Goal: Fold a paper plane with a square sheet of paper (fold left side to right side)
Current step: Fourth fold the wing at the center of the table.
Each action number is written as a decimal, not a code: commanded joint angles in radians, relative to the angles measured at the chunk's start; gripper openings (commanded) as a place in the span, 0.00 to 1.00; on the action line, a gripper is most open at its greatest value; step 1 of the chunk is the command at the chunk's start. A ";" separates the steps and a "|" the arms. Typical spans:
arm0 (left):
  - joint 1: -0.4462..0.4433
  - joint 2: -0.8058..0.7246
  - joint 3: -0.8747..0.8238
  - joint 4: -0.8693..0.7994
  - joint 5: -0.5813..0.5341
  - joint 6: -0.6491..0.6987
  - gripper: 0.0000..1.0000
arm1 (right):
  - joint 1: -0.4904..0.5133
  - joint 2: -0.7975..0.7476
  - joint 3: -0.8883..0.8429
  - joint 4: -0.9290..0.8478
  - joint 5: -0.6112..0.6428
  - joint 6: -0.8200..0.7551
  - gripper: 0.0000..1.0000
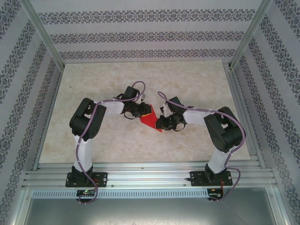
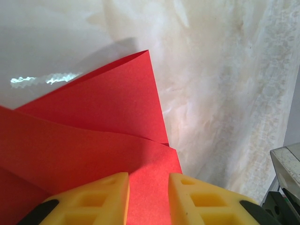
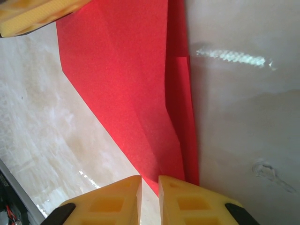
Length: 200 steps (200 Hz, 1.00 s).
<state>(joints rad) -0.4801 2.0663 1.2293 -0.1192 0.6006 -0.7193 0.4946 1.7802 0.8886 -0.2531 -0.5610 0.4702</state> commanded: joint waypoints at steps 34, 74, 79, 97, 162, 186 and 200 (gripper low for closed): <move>-0.011 0.064 -0.014 -0.083 -0.076 0.032 0.30 | -0.018 -0.054 0.018 -0.059 0.012 -0.038 0.20; -0.011 0.067 -0.007 -0.083 -0.076 0.031 0.30 | 0.000 -0.021 0.043 -0.091 0.023 -0.062 0.19; -0.011 0.067 -0.007 -0.083 -0.076 0.032 0.30 | 0.006 -0.025 0.047 -0.094 0.028 -0.065 0.19; -0.012 0.070 -0.005 -0.084 -0.076 0.031 0.30 | 0.025 -0.034 0.073 -0.129 0.072 -0.080 0.19; -0.012 0.075 -0.007 -0.078 -0.073 0.029 0.30 | 0.059 0.021 0.148 -0.194 0.137 -0.106 0.18; -0.012 0.076 -0.007 -0.077 -0.074 0.031 0.30 | 0.059 0.031 0.166 -0.234 0.182 -0.123 0.18; -0.011 0.078 -0.007 -0.078 -0.073 0.030 0.30 | 0.060 0.033 0.174 -0.252 0.204 -0.132 0.18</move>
<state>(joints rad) -0.4801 2.0697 1.2373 -0.1291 0.6003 -0.7189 0.5484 1.7996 1.0283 -0.4503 -0.4263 0.3763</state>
